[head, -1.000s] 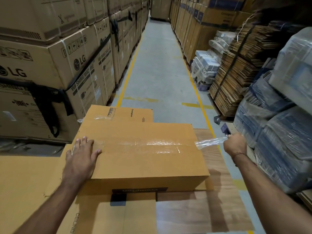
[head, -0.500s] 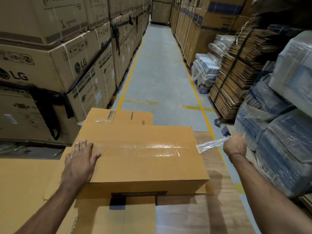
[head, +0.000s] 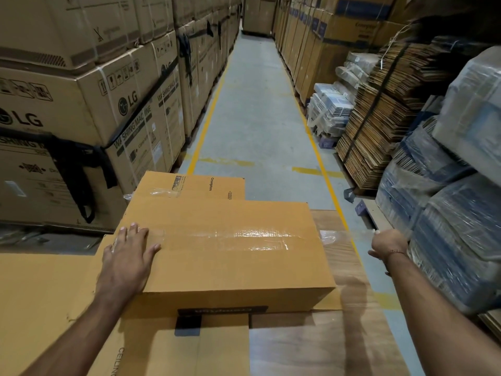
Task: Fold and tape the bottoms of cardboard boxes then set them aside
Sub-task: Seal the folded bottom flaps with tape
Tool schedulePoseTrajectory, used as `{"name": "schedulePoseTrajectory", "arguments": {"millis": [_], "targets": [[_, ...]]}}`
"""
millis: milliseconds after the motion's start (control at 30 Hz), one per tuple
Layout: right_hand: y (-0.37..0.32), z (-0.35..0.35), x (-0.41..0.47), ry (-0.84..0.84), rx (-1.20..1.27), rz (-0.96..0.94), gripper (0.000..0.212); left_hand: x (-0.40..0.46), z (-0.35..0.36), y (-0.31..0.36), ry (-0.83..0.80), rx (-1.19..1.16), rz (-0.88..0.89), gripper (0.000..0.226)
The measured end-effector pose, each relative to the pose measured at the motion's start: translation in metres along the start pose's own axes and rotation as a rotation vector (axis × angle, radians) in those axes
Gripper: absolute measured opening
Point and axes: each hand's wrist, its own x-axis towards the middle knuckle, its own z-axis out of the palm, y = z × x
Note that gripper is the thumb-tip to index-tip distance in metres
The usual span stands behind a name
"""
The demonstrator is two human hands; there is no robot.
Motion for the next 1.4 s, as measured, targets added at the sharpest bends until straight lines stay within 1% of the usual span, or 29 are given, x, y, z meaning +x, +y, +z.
{"name": "schedulePoseTrajectory", "arguments": {"millis": [33,100,133,200,267,300,333,367,400,433,467,533,600,700,800,867,933,967,1067,1133,1200,1300,1400], "targets": [[0.005,0.002,0.004,-0.088,0.097,0.041,0.020,0.000,0.000,0.000,0.001,-0.002,-0.002,0.067],[0.013,0.005,0.018,-0.233,0.510,0.188,0.031,-0.001,0.000,0.001,0.005,-0.006,-0.005,0.067],[0.018,0.004,0.023,-0.225,0.593,0.229,0.035,-0.001,0.000,0.001,0.010,-0.010,-0.004,0.067],[0.025,0.002,0.029,-0.213,0.613,0.266,0.038,-0.002,0.000,0.001,0.022,-0.015,-0.001,0.065],[0.016,-0.008,0.009,-0.110,0.632,0.306,0.035,-0.002,0.000,0.001,0.029,-0.021,0.000,0.064],[0.010,-0.010,0.000,-0.066,0.600,0.285,0.030,-0.002,0.000,0.001,0.031,-0.024,0.001,0.064],[0.000,-0.010,-0.013,0.029,0.468,0.245,0.023,-0.002,0.000,0.001,0.031,-0.028,0.001,0.063],[-0.008,-0.007,-0.023,0.141,0.316,0.186,0.013,-0.003,0.000,0.001,0.033,-0.036,0.001,0.063],[-0.018,-0.003,-0.034,0.278,0.193,0.102,0.014,-0.004,-0.001,0.001,0.040,-0.046,-0.003,0.062],[-0.027,0.008,-0.044,0.350,0.107,0.003,0.024,-0.005,-0.001,0.001,0.049,-0.059,-0.009,0.061],[-0.039,0.019,-0.062,0.373,0.074,-0.102,0.026,-0.005,-0.002,0.001,0.055,-0.073,-0.016,0.059],[-0.053,0.055,-0.091,0.336,-0.011,-0.337,0.020,-0.005,-0.004,0.002,0.055,-0.115,-0.029,0.057],[-0.061,0.101,-0.135,0.270,-0.073,-0.572,0.019,-0.003,-0.007,0.002,0.062,-0.210,-0.062,0.053],[-0.066,0.174,-0.209,0.115,-0.216,-0.915,0.017,-0.001,-0.011,0.001,0.128,-0.384,-0.117,0.045],[-0.080,0.224,-0.277,0.037,-0.236,-1.061,0.013,-0.002,-0.013,0.002,0.149,-0.438,-0.137,0.040],[-0.087,0.247,-0.302,0.044,-0.231,-1.120,0.015,-0.002,-0.016,0.008,0.123,-0.406,-0.158,0.046],[-0.094,0.262,-0.312,0.041,-0.230,-1.088,0.020,0.000,-0.019,0.015,0.098,-0.355,-0.156,0.053],[-0.095,0.267,-0.313,0.042,-0.233,-1.065,0.023,0.001,-0.021,0.018,0.101,-0.338,-0.153,0.052],[-0.095,0.275,-0.319,0.066,-0.285,-0.976,0.028,0.007,-0.026,0.025,0.114,-0.229,-0.144,0.037],[-0.094,0.276,-0.321,0.081,-0.288,-0.953,0.030,0.011,-0.030,0.029,0.121,-0.124,-0.136,0.025],[-0.092,0.275,-0.322,0.093,-0.290,-0.951,0.031,0.011,-0.033,0.033,0.131,-0.040,-0.117,0.021],[-0.091,0.275,-0.322,0.109,-0.305,-0.924,0.033,0.009,-0.036,0.036,0.145,0.055,-0.070,0.023],[-0.092,0.279,-0.324,0.123,-0.316,-0.920,0.034,0.010,-0.037,0.037,0.159,0.065,-0.047,0.027]]}}
